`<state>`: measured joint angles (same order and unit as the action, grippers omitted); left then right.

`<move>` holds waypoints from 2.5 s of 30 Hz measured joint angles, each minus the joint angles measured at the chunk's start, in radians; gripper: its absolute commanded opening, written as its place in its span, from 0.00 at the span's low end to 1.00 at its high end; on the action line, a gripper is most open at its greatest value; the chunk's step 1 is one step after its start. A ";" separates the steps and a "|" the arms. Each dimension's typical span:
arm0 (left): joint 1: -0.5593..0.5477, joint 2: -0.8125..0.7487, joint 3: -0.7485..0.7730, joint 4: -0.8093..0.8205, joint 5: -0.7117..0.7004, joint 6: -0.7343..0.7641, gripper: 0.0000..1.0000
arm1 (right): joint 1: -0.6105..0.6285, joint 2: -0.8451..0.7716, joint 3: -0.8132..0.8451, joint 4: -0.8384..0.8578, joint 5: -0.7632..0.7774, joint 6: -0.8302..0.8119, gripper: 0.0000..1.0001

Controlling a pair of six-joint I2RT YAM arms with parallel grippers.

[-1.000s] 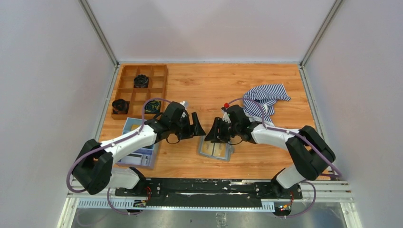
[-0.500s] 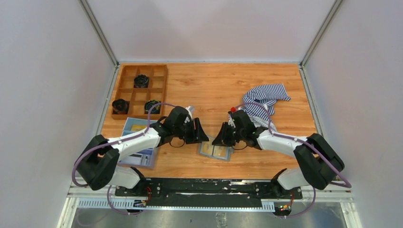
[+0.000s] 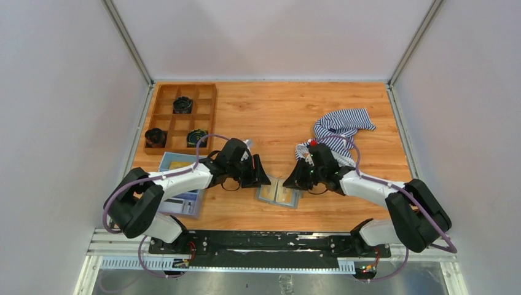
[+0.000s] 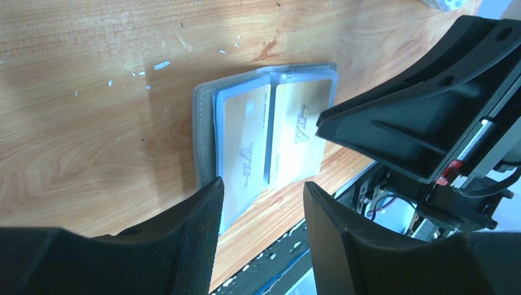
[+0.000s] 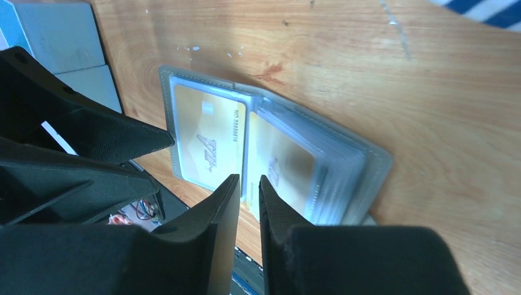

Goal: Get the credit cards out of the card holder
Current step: Open the card holder at the center of the board, then remove the credit card from the card holder.

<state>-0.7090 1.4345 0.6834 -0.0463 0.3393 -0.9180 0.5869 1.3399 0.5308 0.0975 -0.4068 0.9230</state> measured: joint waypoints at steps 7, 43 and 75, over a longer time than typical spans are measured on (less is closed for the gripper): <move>-0.009 0.021 0.011 0.000 0.014 -0.002 0.54 | -0.043 -0.022 -0.026 -0.017 0.000 -0.005 0.22; -0.080 0.089 0.120 -0.133 -0.113 0.046 0.58 | -0.061 -0.054 -0.045 -0.026 -0.001 -0.026 0.23; -0.094 0.108 0.208 -0.241 -0.200 0.128 0.61 | -0.066 -0.068 -0.049 -0.065 0.000 -0.068 0.23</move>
<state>-0.8028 1.5421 0.8917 -0.2878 0.1398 -0.7898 0.5205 1.2716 0.4816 0.0326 -0.4072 0.8551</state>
